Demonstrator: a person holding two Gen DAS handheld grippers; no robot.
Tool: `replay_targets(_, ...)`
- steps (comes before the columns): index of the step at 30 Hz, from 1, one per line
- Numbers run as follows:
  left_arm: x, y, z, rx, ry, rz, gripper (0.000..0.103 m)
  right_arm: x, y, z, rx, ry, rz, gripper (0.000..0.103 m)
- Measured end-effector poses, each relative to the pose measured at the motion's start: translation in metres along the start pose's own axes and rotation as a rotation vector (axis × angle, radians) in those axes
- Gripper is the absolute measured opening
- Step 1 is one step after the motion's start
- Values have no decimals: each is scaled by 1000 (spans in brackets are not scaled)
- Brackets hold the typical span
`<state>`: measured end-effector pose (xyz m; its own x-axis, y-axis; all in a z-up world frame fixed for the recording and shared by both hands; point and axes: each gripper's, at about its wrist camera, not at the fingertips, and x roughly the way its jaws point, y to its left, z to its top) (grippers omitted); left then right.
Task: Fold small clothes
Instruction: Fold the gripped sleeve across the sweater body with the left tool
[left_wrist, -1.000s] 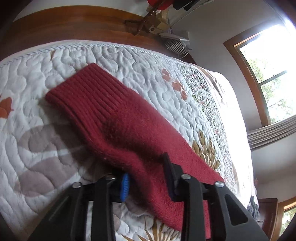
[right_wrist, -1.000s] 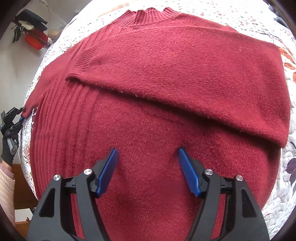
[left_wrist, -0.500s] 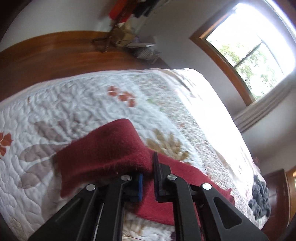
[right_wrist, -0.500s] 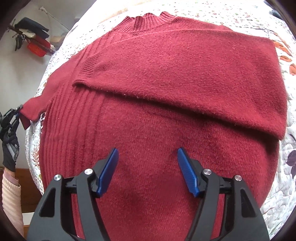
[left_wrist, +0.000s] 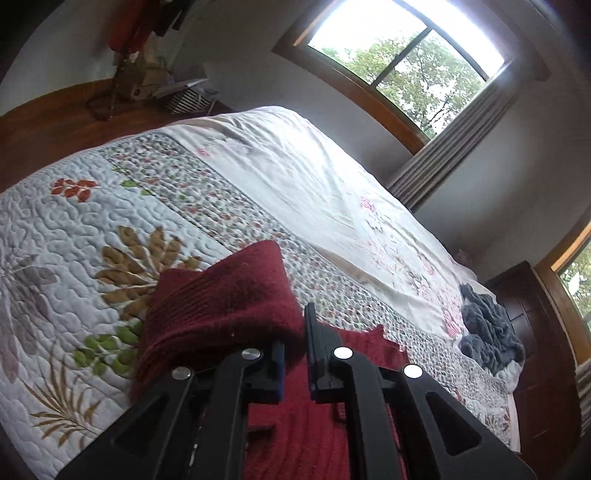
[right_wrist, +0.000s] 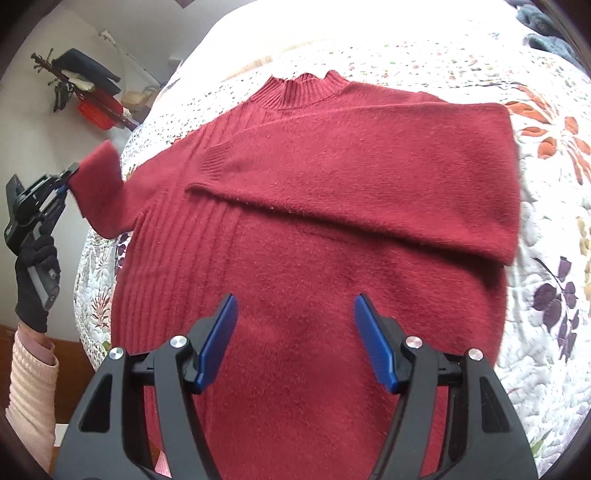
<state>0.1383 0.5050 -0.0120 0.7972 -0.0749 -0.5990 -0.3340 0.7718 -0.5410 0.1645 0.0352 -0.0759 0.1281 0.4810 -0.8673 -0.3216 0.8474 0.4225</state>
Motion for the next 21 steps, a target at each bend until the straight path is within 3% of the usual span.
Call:
replay_targets(13,65,-103,-73,99,141,-95,8,10,-36,-20,86,19,9,66)
replay_targets(21,106,-113,-123,77,243,-84,8,21,-53,-33,121,37,14,64)
